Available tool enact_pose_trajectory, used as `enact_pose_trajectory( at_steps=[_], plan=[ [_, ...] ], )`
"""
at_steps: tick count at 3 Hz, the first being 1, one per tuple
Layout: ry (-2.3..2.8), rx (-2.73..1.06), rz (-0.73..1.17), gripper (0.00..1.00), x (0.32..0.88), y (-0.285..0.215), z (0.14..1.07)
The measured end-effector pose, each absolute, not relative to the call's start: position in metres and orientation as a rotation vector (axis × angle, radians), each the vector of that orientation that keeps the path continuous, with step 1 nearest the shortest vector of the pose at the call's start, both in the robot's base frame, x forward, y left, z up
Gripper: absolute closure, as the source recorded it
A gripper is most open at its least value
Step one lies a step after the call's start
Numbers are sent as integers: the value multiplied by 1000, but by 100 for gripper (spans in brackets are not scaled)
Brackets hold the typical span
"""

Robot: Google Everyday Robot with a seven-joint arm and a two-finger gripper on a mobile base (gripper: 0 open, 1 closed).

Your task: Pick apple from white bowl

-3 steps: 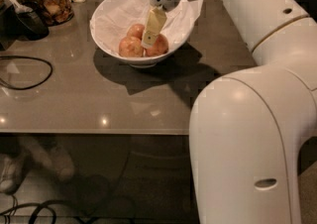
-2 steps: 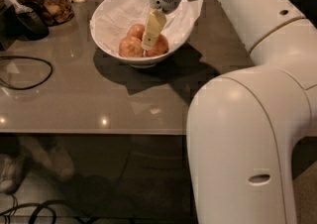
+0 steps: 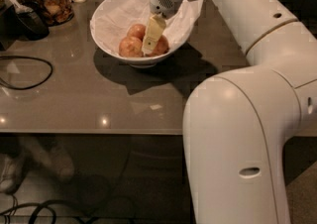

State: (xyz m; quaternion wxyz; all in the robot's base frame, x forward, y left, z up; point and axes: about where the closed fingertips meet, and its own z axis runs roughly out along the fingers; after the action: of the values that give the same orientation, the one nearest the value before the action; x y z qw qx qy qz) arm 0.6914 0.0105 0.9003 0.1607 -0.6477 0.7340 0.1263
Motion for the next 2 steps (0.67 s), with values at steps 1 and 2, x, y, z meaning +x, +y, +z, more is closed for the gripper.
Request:
enact_pose_trajectory(
  at_steps=[1, 2],
  plan=[
    [2109, -1847, 370, 25, 693, 8, 894],
    [2129, -1825, 398, 25, 694, 1, 886]
  ],
)
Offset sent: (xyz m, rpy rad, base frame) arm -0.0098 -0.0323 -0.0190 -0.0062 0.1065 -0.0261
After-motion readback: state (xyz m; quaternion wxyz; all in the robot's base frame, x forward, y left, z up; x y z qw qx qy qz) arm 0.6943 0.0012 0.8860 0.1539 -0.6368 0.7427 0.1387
